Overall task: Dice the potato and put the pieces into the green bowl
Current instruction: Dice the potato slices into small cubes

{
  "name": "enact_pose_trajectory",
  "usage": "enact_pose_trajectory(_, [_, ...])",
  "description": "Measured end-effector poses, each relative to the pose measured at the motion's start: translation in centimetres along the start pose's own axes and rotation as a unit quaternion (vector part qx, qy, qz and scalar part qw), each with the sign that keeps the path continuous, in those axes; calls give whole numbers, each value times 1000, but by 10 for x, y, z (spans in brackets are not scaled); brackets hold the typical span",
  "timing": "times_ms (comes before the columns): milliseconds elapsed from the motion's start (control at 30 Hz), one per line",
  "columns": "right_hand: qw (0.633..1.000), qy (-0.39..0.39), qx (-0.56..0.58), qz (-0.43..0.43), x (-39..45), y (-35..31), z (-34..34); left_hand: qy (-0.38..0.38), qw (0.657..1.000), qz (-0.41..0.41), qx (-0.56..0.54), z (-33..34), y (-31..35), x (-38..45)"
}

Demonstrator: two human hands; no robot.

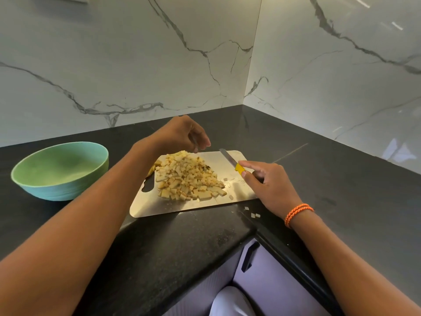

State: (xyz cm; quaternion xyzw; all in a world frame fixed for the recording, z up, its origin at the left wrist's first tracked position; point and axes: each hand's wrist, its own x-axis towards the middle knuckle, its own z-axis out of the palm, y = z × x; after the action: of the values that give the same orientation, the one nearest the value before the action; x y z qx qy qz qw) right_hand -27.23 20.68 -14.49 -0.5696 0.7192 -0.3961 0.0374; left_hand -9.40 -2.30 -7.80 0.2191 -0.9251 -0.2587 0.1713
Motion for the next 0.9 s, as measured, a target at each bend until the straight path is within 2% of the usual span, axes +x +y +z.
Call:
enact_pose_trajectory(100, [1000,-4,-26,0,0,1,2,24,1000,-6,1,-15,-6,-9])
enact_pose_trajectory(167, [999,-5,-32,-1,-1,0,4,17,999,-40,18,-31,-16,-15])
enact_pose_trajectory(267, [999,-8,-37,-3,-1,-2,5,-48,985,-145,80,-57,-34,-22])
enact_pose_trajectory(367, [999,-7,-45,2,-1,-4,4,-138,949,-246,142,-63,-46,-27])
enact_pose_trajectory(467, [999,-4,-54,3,0,-5,4,-214,923,-290,135,-57,-47,-28])
enact_pose_trajectory(733, [998,-4,-68,-2,1,-5,4,-160,937,-263,163,-48,-51,-23])
enact_pose_trajectory(900, [998,1,-65,-1,1,-4,4,-35,954,-218,203,-63,-37,-21])
